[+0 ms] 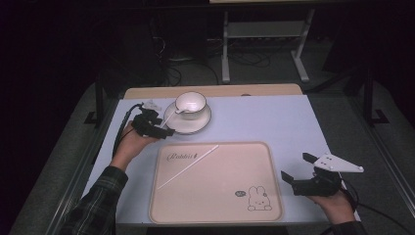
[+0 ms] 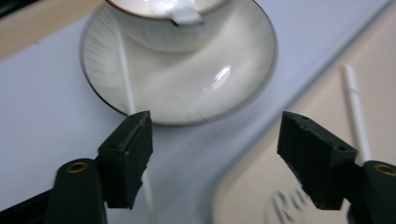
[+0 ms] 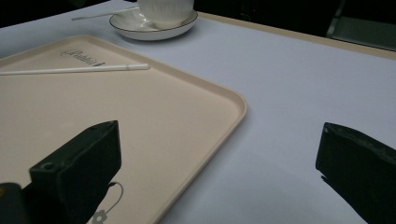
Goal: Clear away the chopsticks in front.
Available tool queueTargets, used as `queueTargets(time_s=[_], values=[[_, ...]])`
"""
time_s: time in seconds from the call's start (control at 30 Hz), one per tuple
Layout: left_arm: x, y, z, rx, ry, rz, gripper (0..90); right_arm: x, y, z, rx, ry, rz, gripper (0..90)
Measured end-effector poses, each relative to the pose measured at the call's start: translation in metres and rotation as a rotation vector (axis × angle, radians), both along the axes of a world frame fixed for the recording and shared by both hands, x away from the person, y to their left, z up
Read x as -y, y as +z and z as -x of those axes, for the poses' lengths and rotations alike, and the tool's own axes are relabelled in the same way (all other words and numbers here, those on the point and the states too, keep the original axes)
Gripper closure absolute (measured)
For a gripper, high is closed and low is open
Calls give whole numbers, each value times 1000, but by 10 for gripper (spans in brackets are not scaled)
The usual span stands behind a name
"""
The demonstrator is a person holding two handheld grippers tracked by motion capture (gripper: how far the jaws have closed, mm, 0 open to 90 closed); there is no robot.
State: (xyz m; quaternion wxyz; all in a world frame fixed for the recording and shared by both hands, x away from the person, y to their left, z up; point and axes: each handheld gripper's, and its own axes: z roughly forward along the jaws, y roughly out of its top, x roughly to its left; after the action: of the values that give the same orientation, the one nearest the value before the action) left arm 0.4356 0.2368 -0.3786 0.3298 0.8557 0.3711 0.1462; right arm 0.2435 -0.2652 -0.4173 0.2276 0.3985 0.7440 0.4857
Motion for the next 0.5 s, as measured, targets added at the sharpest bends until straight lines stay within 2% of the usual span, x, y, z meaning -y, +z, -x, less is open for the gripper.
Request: queueTargets(time_s=[0.03, 0.07, 0.1, 0.13, 0.17, 0.2, 0.23, 0.4, 0.5], values=[[1, 0, -12, 15, 12, -7, 342, 0, 0, 0, -1, -1, -1, 0], [1, 0, -12, 15, 12, -7, 365, 0, 0, 0, -1, -1, -1, 0], [2, -1, -23, 33, 35, -16, 395, 0, 0, 0, -1, -1, -2, 0], [2, -1, -23, 33, 35, -16, 429, 0, 0, 0, -1, -1, -2, 0], [4, -5, -33, 39, 60, -25, 452, 0, 0, 0, -2, 0, -2, 0], [4, -5, -33, 39, 60, -25, 483, 0, 0, 0, -2, 0, -2, 0], [5, -9, -42, 38, 68, -35, 499, 0, 0, 0, -2, 1, -3, 0], [9, -23, -57, 46, 89, -76, 599, 2, -1, 0, -1, -2, -8, 0], [11, -29, -61, 42, 105, -75, 659, 3, -1, 0, -4, -6, -10, 0]])
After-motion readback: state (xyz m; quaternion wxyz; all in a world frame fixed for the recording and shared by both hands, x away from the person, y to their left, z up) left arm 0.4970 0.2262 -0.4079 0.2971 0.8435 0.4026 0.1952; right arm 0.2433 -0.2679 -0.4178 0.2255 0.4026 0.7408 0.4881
